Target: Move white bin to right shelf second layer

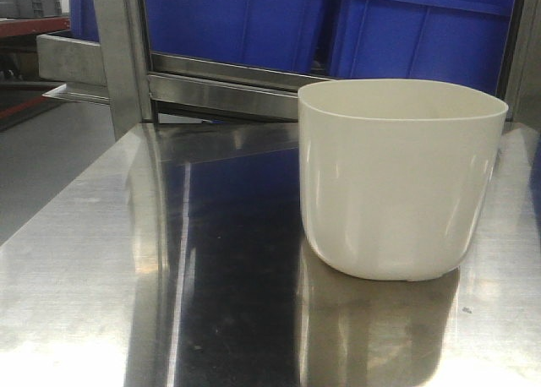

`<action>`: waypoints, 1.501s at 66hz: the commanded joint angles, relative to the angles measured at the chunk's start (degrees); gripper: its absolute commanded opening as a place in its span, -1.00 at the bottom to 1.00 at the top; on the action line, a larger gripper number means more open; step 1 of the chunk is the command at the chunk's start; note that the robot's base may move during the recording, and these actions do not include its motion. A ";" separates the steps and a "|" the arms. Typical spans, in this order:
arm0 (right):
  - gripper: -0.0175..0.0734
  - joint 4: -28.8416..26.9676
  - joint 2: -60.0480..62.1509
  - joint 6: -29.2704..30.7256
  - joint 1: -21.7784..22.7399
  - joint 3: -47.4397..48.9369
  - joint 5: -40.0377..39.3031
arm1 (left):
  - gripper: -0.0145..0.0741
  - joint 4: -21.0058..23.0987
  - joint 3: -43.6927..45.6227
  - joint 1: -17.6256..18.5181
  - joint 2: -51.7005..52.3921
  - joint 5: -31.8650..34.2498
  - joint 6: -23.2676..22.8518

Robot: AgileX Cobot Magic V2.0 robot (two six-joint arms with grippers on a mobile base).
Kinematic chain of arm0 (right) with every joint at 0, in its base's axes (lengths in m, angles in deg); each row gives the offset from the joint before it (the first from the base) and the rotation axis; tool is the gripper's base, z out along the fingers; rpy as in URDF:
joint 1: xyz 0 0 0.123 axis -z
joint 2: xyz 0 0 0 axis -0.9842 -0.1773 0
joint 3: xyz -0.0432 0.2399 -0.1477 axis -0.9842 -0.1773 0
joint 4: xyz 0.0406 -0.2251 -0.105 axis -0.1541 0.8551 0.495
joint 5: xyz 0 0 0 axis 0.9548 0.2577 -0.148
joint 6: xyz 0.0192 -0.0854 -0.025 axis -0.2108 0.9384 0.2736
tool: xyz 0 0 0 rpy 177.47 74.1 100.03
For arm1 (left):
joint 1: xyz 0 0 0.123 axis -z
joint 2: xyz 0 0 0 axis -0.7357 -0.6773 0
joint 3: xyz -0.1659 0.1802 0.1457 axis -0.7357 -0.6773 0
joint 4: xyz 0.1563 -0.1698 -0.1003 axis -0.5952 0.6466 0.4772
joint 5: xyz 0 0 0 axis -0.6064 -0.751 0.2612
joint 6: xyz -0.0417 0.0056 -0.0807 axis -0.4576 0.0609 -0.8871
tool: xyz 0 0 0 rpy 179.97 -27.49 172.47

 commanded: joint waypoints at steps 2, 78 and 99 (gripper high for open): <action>-0.49 0.43 0.54 0.21 0.03 0.12 -4.90 | -0.48 -0.02 -1.56 0.33 0.79 4.99 -0.26; -0.49 0.60 0.54 0.21 0.09 0.12 -4.90 | -0.48 -0.02 -1.56 0.33 0.79 4.99 -0.26; -0.49 0.54 -0.88 0.16 0.04 0.80 -10.53 | -0.48 -0.02 -1.56 0.33 0.79 4.99 -0.26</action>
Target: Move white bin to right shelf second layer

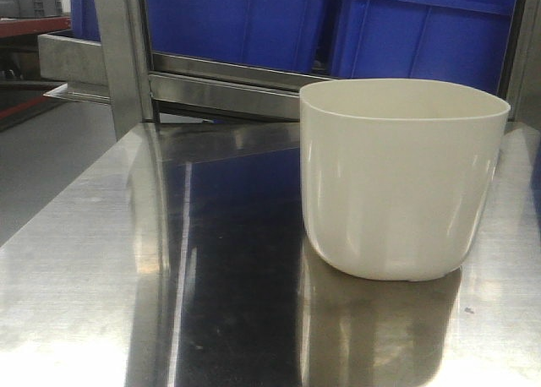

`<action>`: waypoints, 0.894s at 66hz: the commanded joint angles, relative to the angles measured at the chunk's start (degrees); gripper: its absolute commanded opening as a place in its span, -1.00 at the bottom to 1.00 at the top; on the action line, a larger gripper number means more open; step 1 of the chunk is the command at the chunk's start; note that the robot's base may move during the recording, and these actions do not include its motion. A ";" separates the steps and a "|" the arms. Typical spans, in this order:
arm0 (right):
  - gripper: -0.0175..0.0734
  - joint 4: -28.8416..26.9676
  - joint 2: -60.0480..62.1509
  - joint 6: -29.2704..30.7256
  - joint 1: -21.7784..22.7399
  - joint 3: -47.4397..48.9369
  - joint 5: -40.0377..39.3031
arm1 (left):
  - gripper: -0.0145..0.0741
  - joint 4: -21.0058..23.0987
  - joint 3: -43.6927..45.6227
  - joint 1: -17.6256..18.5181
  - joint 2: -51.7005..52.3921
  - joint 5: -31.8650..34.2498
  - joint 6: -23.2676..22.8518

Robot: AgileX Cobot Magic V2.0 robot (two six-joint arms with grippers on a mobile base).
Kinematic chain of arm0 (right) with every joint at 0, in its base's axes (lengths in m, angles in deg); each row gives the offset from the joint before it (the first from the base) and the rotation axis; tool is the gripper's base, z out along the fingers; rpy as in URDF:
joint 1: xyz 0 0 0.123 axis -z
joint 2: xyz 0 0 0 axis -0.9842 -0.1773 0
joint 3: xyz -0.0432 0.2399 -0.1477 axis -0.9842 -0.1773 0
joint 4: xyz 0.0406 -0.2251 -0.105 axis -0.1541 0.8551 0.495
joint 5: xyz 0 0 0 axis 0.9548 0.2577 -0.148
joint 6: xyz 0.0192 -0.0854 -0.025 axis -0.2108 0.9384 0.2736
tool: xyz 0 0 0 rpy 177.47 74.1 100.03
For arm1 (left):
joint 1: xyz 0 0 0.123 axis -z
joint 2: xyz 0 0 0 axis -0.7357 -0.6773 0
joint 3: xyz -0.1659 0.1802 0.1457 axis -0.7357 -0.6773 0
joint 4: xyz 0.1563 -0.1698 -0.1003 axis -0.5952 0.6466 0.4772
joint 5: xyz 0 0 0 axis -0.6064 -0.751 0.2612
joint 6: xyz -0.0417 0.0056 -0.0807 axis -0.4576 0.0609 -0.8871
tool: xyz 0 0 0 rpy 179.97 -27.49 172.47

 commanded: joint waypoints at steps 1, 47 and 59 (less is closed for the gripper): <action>-0.49 0.45 -1.41 0.16 0.04 1.14 -6.77 | -0.48 -0.02 -1.56 0.33 0.79 4.99 -0.26; 0.50 -8.26 -62.40 0.00 -13.12 57.34 26.79 | -0.48 -0.02 -1.56 0.33 0.79 4.99 -0.26; 0.45 -8.52 -71.90 0.00 -15.69 69.64 41.91 | -0.48 -0.02 -1.56 0.33 0.79 4.99 -0.26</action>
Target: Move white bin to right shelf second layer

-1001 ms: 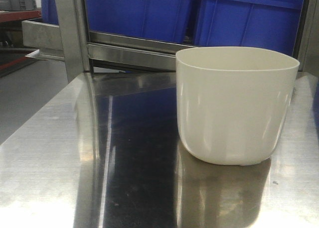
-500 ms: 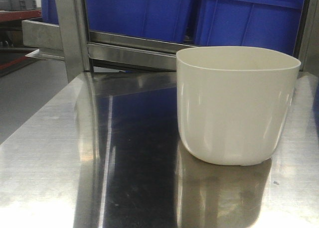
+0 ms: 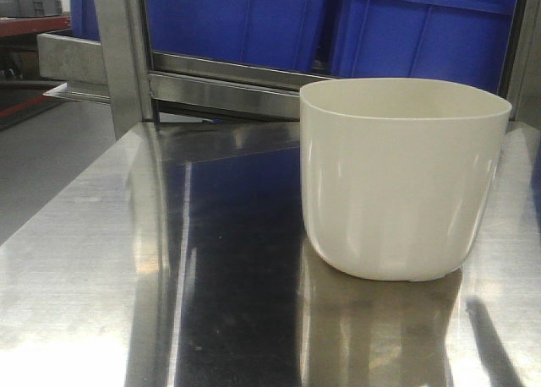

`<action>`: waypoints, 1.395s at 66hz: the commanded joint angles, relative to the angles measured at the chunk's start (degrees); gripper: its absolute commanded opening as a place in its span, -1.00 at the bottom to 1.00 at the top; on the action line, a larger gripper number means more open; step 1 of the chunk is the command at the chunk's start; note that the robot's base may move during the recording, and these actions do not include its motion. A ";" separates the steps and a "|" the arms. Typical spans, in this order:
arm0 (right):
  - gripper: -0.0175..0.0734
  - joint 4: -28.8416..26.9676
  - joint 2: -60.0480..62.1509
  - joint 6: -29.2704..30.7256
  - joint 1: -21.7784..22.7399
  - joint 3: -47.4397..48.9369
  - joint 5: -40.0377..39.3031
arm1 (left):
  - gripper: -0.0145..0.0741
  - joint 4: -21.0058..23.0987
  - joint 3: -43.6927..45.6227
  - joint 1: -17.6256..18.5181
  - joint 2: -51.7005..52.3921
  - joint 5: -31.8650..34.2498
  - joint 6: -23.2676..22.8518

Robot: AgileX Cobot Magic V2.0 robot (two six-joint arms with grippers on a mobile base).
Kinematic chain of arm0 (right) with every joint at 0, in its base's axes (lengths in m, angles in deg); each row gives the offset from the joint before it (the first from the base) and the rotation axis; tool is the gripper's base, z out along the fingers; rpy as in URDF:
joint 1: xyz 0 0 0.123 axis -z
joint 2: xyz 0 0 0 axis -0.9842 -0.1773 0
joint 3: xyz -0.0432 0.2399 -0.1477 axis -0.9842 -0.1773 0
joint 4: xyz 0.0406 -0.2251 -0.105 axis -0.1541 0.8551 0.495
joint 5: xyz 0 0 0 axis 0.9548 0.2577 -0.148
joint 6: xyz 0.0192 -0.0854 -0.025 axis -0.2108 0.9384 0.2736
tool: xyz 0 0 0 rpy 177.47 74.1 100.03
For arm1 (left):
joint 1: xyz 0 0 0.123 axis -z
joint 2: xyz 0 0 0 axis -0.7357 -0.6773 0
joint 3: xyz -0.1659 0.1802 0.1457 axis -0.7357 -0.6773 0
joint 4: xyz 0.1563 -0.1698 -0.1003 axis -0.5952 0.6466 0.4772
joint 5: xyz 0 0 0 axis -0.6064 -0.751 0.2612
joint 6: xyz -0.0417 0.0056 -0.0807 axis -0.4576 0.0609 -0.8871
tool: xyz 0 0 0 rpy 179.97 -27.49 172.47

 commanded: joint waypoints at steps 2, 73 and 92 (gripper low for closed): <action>0.45 -0.49 -2.93 0.00 -1.51 7.06 4.64 | -0.48 -0.02 -1.56 0.33 0.79 4.99 -0.26; 0.45 -1.07 -20.42 -0.05 -8.20 8.77 11.30 | -0.48 -0.02 -1.56 0.33 0.79 4.99 -0.26; -0.43 -1.01 -20.38 -0.05 -8.20 9.12 11.25 | -0.48 -0.02 -1.56 0.33 0.79 4.99 -0.26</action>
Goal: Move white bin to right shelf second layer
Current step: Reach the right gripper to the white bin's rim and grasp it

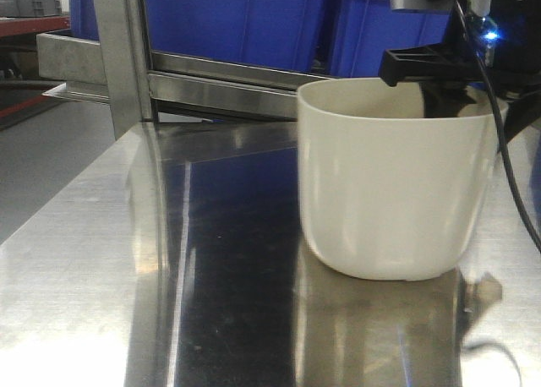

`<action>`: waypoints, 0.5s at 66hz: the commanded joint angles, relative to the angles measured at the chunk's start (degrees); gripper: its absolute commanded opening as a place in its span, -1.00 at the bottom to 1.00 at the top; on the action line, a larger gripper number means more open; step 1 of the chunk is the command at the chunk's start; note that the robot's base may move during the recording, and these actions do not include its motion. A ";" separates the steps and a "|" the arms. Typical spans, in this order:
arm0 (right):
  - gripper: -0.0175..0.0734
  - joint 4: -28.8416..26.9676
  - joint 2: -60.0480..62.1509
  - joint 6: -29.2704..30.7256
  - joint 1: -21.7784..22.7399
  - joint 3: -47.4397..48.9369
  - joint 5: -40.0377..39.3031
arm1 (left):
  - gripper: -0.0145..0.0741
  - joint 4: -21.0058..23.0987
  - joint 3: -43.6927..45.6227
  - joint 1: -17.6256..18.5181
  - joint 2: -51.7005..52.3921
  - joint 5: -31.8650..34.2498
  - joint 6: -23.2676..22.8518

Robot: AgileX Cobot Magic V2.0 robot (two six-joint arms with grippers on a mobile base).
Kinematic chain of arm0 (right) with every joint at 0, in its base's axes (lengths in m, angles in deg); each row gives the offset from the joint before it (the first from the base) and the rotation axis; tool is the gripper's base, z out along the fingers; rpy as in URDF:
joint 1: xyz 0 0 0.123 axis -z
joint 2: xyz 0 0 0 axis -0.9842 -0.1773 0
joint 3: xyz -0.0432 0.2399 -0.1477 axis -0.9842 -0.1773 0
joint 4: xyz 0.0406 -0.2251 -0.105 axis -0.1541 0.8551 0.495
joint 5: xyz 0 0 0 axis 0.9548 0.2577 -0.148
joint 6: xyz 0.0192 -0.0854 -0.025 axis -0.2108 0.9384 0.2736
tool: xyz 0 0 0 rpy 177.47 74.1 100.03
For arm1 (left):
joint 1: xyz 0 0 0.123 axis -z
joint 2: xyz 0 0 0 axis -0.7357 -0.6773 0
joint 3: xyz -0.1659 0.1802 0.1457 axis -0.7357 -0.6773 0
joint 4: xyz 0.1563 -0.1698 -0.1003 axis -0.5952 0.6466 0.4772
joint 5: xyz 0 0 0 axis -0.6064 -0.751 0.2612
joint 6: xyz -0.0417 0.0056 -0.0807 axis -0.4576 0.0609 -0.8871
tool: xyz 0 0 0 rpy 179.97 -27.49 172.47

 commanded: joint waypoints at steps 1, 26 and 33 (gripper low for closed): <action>-0.51 0.10 2.51 0.06 0.07 2.35 -1.23 | -0.48 -0.02 -1.56 0.33 0.79 4.99 -0.26; -0.49 0.29 9.75 0.06 0.07 6.65 -2.13 | -0.48 -0.02 -1.56 0.33 0.79 4.99 -0.26; -0.49 0.29 13.33 0.06 0.07 6.65 -2.13 | -0.48 -0.02 -1.56 0.33 0.79 4.99 -0.26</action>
